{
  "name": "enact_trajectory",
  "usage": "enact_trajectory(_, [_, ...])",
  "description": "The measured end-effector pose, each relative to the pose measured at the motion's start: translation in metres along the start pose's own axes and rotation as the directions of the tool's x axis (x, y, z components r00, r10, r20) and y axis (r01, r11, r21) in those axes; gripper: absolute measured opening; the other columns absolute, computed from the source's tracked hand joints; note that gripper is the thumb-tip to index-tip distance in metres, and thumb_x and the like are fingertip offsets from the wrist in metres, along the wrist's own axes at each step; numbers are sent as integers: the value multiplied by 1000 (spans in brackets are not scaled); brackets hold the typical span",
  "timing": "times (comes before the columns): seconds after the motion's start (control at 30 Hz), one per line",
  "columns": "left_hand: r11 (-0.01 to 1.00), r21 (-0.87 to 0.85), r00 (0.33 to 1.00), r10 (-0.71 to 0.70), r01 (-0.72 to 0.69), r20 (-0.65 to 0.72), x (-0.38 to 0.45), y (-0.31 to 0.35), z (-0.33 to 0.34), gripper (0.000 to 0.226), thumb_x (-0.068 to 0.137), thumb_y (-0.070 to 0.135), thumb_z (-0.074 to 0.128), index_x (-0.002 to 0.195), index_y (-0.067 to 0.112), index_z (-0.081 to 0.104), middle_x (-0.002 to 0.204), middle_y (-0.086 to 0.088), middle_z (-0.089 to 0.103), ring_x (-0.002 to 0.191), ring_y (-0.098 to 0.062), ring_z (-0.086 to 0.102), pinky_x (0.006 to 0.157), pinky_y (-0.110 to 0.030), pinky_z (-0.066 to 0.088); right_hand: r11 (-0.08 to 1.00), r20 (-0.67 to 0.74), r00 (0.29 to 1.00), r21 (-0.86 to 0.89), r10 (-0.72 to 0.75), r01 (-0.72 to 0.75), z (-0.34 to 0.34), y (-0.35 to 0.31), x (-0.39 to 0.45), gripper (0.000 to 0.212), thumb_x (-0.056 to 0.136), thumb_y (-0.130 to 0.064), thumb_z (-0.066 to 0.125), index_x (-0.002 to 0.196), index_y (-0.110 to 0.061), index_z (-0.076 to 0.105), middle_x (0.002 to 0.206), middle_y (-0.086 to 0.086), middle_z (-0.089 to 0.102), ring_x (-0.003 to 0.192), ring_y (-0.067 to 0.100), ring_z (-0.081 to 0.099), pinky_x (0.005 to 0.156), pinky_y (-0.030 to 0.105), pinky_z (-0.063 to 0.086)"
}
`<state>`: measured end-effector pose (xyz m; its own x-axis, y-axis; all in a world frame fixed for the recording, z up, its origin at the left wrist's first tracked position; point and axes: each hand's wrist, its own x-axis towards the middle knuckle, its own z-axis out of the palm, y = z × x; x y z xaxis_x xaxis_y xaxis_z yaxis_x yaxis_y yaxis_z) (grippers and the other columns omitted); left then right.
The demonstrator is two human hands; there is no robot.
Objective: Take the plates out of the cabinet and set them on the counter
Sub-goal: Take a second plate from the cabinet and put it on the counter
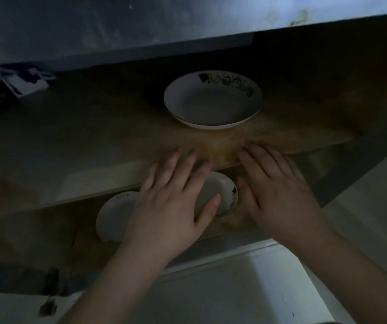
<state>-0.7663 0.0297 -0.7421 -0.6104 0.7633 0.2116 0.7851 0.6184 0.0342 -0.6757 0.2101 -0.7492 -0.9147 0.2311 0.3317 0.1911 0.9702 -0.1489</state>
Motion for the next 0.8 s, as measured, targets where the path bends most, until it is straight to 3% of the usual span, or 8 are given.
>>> enact_trajectory(0.2, [977, -202, 982, -104, 71, -156, 19, -13, -7, 61, 97, 59, 27, 149, 27, 30, 156, 0, 33, 139, -23, 31, 110, -45, 31, 999, -98, 995, 45, 17, -13, -3, 9, 12, 53, 96, -39, 35, 142, -15, 43, 148, 8, 44, 137, 27, 38, 111, 44, 30])
enact_trajectory(0.3, [935, -334, 983, -161, 124, -86, 36, -23, -12, 63, 93, 65, 26, 150, 38, 21, 159, 6, 21, 139, -22, 32, 105, -42, 36, 998, -114, 993, 66, 30, -22, -8, 14, 24, 53, 96, -40, 36, 143, -17, 41, 147, 8, 44, 135, 27, 38, 109, 45, 33])
enact_trajectory(0.37, [872, -450, 974, -224, 190, -22, 48, -29, -13, 63, 91, 67, 30, 149, 46, 18, 160, 8, 19, 130, -17, 43, 87, -26, 44, 994, -118, 991, 99, 55, -43, -11, 18, 32, 50, 97, -38, 40, 141, -16, 43, 143, 10, 46, 132, 27, 40, 106, 43, 35])
enact_trajectory(0.43, [782, -565, 944, -330, 263, -18, 61, -35, -14, 58, 92, 63, 38, 146, 52, 18, 154, 5, 32, 102, -2, 49, 64, -15, 36, 965, -83, 987, 236, 140, -117, -15, 21, 40, 48, 97, -36, 45, 141, -17, 44, 140, 9, 47, 127, 24, 43, 102, 34, 36])
enact_trajectory(0.47, [710, -640, 919, -393, 293, -15, 69, -39, -15, 56, 93, 60, 42, 144, 53, 21, 149, 5, 39, 93, 2, 46, 59, -16, 34, 932, -66, 980, 327, 190, -158, -17, 21, 44, 45, 97, -34, 47, 139, -18, 47, 137, 9, 48, 124, 23, 46, 97, 28, 37])
enact_trajectory(0.6, [312, -890, 805, -585, 334, 97, 106, -48, -19, 52, 96, 40, 54, 145, 41, 33, 142, 3, 47, 99, -6, 55, 72, -29, 56, 808, 1, 936, 504, 351, -304, -26, 24, 61, 34, 98, -29, 49, 128, -15, 57, 119, 7, 59, 103, 14, 52, 82, 21, 35])
enact_trajectory(0.7, [42, -925, 775, -562, 377, 290, 128, -49, -24, 53, 99, 31, 52, 148, 32, 31, 133, -3, 48, 102, -20, 59, 55, -25, 59, 570, 165, 838, 664, 520, -484, -32, 29, 72, 36, 97, -29, 49, 128, -13, 57, 110, 0, 60, 97, 14, 54, 77, 30, 42])
enact_trajectory(0.8, [-38, -895, 751, -529, 444, 395, 137, -53, -28, 48, 102, 23, 48, 147, 21, 33, 117, -6, 51, 92, -23, 63, 45, -21, 55, 149, 338, 771, 863, 540, -483, -31, 32, 83, 38, 97, -13, 48, 130, 6, 50, 117, 13, 61, 100, 20, 60, 87, 34, 54])
